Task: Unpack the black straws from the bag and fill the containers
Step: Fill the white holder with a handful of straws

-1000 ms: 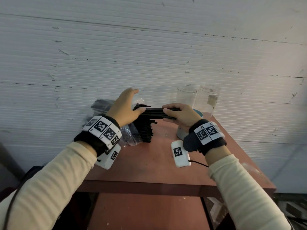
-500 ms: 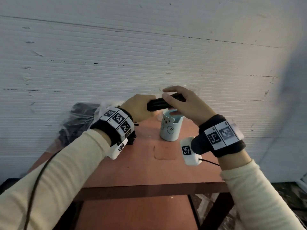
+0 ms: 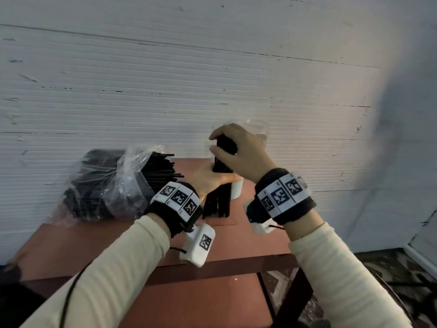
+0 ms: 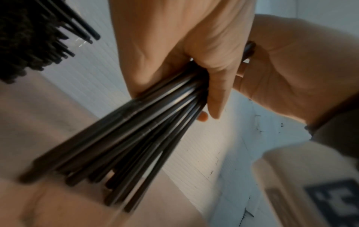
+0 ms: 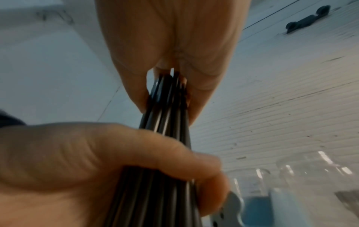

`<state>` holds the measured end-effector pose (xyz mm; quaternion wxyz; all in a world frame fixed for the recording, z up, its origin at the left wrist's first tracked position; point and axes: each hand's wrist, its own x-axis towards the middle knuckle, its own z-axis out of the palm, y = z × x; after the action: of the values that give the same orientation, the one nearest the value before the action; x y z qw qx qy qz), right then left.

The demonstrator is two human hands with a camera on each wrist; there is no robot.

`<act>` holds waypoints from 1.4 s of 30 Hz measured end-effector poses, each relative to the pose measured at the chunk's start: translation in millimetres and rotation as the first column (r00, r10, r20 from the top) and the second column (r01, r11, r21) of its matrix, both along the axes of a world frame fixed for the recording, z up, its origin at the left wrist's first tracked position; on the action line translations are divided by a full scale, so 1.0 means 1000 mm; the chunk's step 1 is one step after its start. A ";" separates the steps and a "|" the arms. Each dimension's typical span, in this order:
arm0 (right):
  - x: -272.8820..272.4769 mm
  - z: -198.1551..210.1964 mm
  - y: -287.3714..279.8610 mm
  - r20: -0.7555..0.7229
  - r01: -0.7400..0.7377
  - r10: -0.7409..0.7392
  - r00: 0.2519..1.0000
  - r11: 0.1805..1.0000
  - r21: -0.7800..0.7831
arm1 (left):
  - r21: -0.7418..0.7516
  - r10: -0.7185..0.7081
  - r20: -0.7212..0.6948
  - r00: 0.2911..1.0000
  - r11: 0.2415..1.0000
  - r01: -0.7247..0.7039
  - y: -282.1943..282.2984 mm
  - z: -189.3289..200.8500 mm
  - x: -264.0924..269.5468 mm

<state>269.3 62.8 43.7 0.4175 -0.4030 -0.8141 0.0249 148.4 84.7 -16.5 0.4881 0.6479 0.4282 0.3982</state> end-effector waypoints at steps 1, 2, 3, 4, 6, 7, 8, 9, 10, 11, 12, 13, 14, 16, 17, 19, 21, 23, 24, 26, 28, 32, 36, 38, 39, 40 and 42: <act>0.001 -0.006 0.001 -0.022 -0.009 0.009 1.000 1.000 0.006 | -0.029 -0.034 -0.016 0.999 0.999 0.033 0.001 -0.003 -0.001; 0.002 -0.010 0.002 -0.055 -0.017 0.018 0.998 1.000 0.015 | -0.051 -0.063 -0.028 0.998 0.997 0.062 0.002 -0.004 -0.001; 0.002 -0.012 0.002 -0.082 -0.024 0.026 0.996 0.999 0.025 | -0.066 -0.088 -0.035 0.995 0.994 0.086 0.003 -0.005 -0.001; 0.002 -0.013 0.001 -0.097 -0.030 0.033 0.995 0.999 0.034 | -0.077 -0.111 -0.037 0.993 0.991 0.108 0.003 -0.006 -0.001; 0.002 -0.013 -0.001 -0.113 -0.040 0.046 0.993 0.998 0.049 | -0.088 -0.151 -0.041 0.988 0.985 0.147 0.003 -0.008 -0.001; 0.003 -0.013 -0.002 -0.122 -0.047 0.053 0.991 0.998 0.049 | -0.081 -0.158 -0.058 0.986 0.985 0.153 0.003 -0.009 -0.001; 0.004 -0.013 -0.003 -0.132 -0.052 0.057 0.990 0.998 0.042 | -0.062 -0.155 -0.087 0.984 0.987 0.150 0.002 -0.009 -0.001; 0.005 -0.012 -0.005 -0.149 -0.057 0.060 0.987 0.998 0.028 | -0.032 -0.149 -0.124 0.981 0.989 0.146 0.001 -0.008 -0.001; 0.007 -0.011 -0.007 -0.189 -0.070 0.069 0.980 0.998 0.003 | 0.008 -0.138 -0.156 0.978 0.990 0.141 -0.001 -0.007 -0.002; 0.009 -0.010 -0.009 -0.256 -0.089 0.076 0.964 0.995 -0.042 | 0.045 -0.124 -0.177 0.976 0.990 0.133 -0.002 -0.005 -0.002; 0.011 -0.007 -0.012 -0.342 -0.122 0.080 0.936 0.987 -0.102 | 0.070 -0.119 -0.178 0.977 0.989 0.133 -0.005 -0.003 -0.003; 0.014 -0.005 -0.014 -0.413 -0.165 0.083 0.907 0.972 -0.167 | 0.091 -0.124 -0.166 0.978 0.986 0.141 -0.007 0.000 -0.003; 0.018 -0.005 -0.014 -0.434 -0.188 0.075 0.898 0.956 -0.224 | 0.105 -0.147 -0.159 0.976 0.981 0.165 -0.009 0.003 -0.004; 0.027 -0.006 -0.013 -0.322 -0.165 0.058 0.945 0.934 -0.317 | 0.110 -0.220 -0.181 0.958 0.964 0.242 -0.011 0.011 -0.007; 0.031 -0.007 -0.012 -0.250 -0.162 0.070 0.966 0.916 -0.368 | 0.096 -0.271 -0.202 0.941 0.951 0.294 -0.014 0.016 -0.007; 0.034 -0.013 -0.011 -0.190 -0.227 0.155 0.969 0.861 -0.456 | 0.051 -0.381 -0.242 0.893 0.914 0.403 -0.018 0.020 -0.008; 0.031 -0.017 -0.010 -0.175 -0.260 0.197 0.965 0.830 -0.493 | 0.033 -0.429 -0.240 0.871 0.893 0.449 -0.019 0.020 -0.005; 0.027 -0.018 -0.009 -0.173 -0.241 0.182 0.968 0.866 -0.439 | 0.030 -0.417 -0.161 0.895 0.904 0.427 -0.021 0.018 0.000; 0.027 -0.016 -0.007 -0.179 -0.221 0.161 0.970 0.893 -0.392 | 0.054 -0.397 -0.110 0.911 0.913 0.405 -0.021 0.017 0.004; 0.028 -0.008 -0.003 -0.216 -0.177 0.111 0.970 0.931 -0.318 | 0.143 -0.292 -0.059 0.955 0.944 0.298 -0.015 0.017 0.011; 0.033 0.006 0.003 -0.314 -0.168 0.082 0.946 0.952 -0.256 | 0.213 -0.072 -0.074 0.995 0.973 0.086 -0.006 0.018 0.015; 0.043 0.031 0.020 -0.554 -0.086 0.001 0.832 0.988 -0.127 | 0.306 0.308 -0.170 0.936 0.920 -0.247 0.015 0.013 0.021; 0.048 0.038 0.046 -0.597 0.046 -0.122 0.793 0.989 -0.141 | 0.084 0.223 -0.355 0.908 0.975 -0.206 0.040 0.004 0.021; 0.049 0.033 0.059 -0.533 0.079 -0.181 0.826 0.975 -0.208 | 0.010 0.166 -0.386 0.907 0.984 -0.175 0.048 0.002 0.022; 0.049 0.030 0.065 -0.492 0.087 -0.204 0.846 0.964 -0.250 | 0.006 0.170 -0.389 0.905 0.983 -0.182 0.051 0.001 0.023; 0.049 0.026 0.071 -0.444 0.094 -0.224 0.868 0.951 -0.295 | 0.012 0.178 -0.388 0.904 0.982 -0.188 0.054 0.001 0.023; 0.049 0.018 0.083 -0.331 0.116 -0.259 0.908 0.911 -0.395 | 0.016 0.172 -0.406 0.897 0.983 -0.181 0.057 0.002 0.021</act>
<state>318.1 146.1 62.1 0.4833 -0.5390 -0.6564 0.2120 169.4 141.4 -15.0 0.3577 0.6694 0.5816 0.2928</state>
